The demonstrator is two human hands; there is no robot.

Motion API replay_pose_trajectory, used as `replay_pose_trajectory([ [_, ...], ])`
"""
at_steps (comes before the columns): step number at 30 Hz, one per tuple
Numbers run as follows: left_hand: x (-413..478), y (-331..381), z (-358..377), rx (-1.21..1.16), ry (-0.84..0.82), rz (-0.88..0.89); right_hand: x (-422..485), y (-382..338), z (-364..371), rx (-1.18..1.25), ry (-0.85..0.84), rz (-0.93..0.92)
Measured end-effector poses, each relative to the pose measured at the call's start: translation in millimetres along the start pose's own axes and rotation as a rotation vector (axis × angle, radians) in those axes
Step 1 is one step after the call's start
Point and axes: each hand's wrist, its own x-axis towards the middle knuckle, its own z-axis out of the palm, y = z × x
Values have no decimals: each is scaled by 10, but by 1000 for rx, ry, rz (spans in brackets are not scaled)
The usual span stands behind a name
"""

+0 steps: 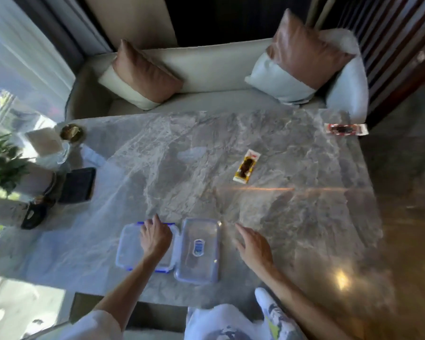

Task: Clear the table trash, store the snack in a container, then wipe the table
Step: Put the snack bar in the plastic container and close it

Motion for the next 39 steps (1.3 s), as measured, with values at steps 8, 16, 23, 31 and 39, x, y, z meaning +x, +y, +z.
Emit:
replay_pose_trajectory([
  [8, -47, 1964, 123, -334, -70, 75, 936, 1153, -1722, 188, 168, 200],
  [16, 621, 2748, 413, -425, -94, 88, 2526, 662, -1863, 42, 116, 86],
  [23, 851, 2907, 833, -378, -173, 20, 3159, 375, -1343, -180, -86, 2],
  [31, 882, 2926, 1063, -230, -110, -27, 3225, 473, -1142, -247, -94, 14],
  [39, 708, 3000, 1180, -132, -62, 23, 3083, 635, -1165, -261, -136, 24],
])
